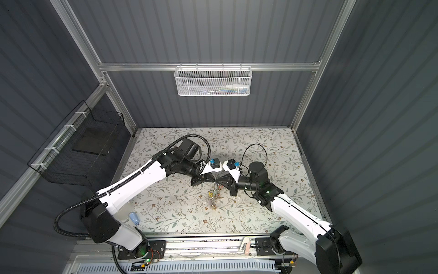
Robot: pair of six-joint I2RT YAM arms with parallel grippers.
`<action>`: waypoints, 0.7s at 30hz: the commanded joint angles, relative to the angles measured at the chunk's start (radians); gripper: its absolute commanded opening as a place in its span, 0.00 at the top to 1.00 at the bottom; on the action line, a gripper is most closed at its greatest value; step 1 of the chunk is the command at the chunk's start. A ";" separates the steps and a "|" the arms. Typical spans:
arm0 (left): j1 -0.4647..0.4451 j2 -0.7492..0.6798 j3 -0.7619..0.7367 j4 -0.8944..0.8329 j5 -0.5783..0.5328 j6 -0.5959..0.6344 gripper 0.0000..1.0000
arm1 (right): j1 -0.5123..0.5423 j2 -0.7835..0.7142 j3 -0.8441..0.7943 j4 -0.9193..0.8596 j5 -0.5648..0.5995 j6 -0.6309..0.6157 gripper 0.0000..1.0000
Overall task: Put the keys on the keyring
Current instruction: 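Hold the lowered steel ring with both grippers near the table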
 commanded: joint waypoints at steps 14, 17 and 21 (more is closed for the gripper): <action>-0.012 -0.038 -0.058 0.061 0.023 -0.087 1.00 | 0.002 -0.019 0.013 0.051 -0.007 0.013 1.00; -0.012 -0.063 -0.084 0.099 0.007 -0.133 1.00 | -0.002 -0.025 0.012 0.048 0.017 0.019 0.95; -0.010 -0.116 -0.133 0.166 -0.017 -0.184 1.00 | -0.009 -0.046 0.004 0.049 0.069 0.027 0.79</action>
